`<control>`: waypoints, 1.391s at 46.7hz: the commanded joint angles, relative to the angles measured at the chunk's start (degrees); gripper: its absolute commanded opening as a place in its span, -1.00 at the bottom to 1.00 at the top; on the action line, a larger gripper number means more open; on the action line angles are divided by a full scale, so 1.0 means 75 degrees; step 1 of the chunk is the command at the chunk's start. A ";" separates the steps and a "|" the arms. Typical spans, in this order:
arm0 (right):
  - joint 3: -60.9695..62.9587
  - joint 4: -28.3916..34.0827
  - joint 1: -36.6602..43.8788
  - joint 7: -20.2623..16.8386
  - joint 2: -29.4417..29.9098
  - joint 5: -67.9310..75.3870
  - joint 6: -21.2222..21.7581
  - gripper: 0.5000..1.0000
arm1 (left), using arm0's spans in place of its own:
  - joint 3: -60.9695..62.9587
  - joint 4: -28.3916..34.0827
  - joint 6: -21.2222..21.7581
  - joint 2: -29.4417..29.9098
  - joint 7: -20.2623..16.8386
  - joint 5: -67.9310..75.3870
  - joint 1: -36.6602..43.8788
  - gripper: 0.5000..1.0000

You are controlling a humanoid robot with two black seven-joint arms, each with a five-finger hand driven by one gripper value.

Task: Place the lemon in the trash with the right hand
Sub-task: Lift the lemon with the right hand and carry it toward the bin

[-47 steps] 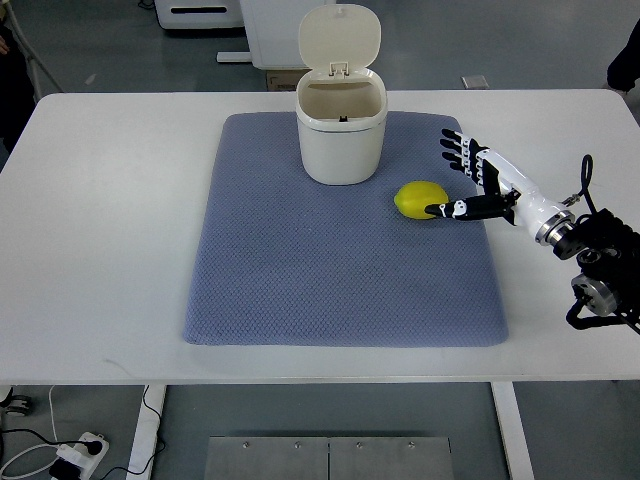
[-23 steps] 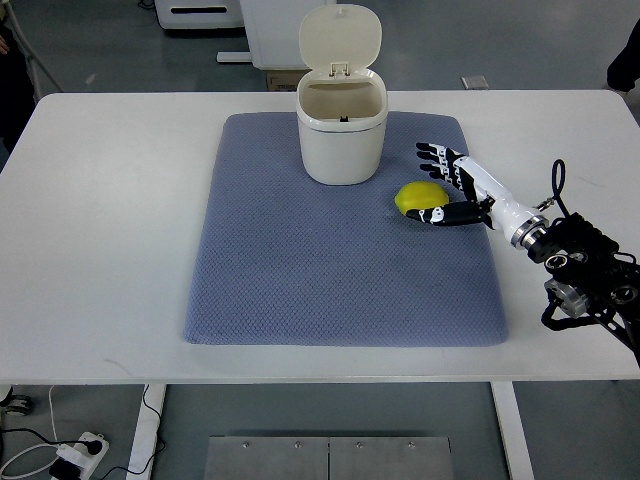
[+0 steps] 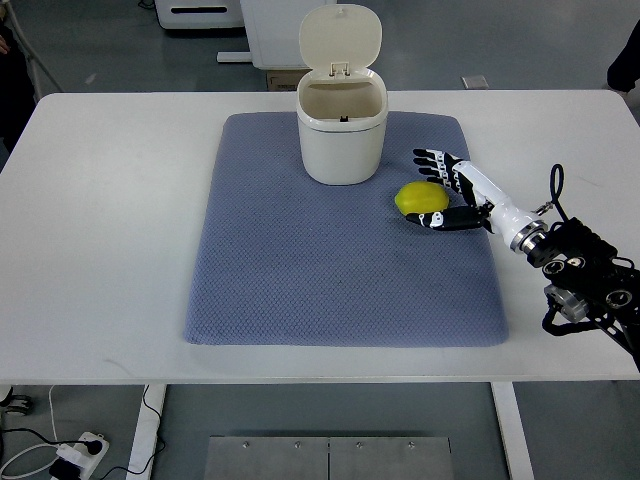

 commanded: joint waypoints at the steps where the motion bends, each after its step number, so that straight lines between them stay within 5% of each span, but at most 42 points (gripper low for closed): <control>1: -0.0013 -0.0054 -0.0012 0.0019 0.0020 0.0001 0.0000 0.45 | 0.0000 0.0000 -0.0010 0.0000 0.0000 0.0000 0.0000 1.00; 8: -0.0013 -0.0148 -0.0012 0.0019 0.0114 0.0001 0.0012 0.15 | 0.0000 0.0000 0.0002 0.0000 0.0000 0.0000 0.0000 1.00; 25: -0.0283 -0.0312 -0.0023 0.0300 0.0219 0.0001 0.0012 -0.16 | 0.0000 0.0000 0.0002 0.0000 0.0000 0.0000 0.0000 1.00; 38: -0.0259 -0.0347 0.0023 0.0276 0.0196 0.0048 0.0012 -0.67 | 0.0000 0.0000 0.0002 0.0000 0.0000 0.0000 0.0000 1.00; 65: 0.0221 -0.0277 0.1289 -0.0298 -0.0530 0.0141 0.0480 -1.00 | 0.0000 0.0000 0.0002 0.0000 0.0000 0.0000 0.0000 1.00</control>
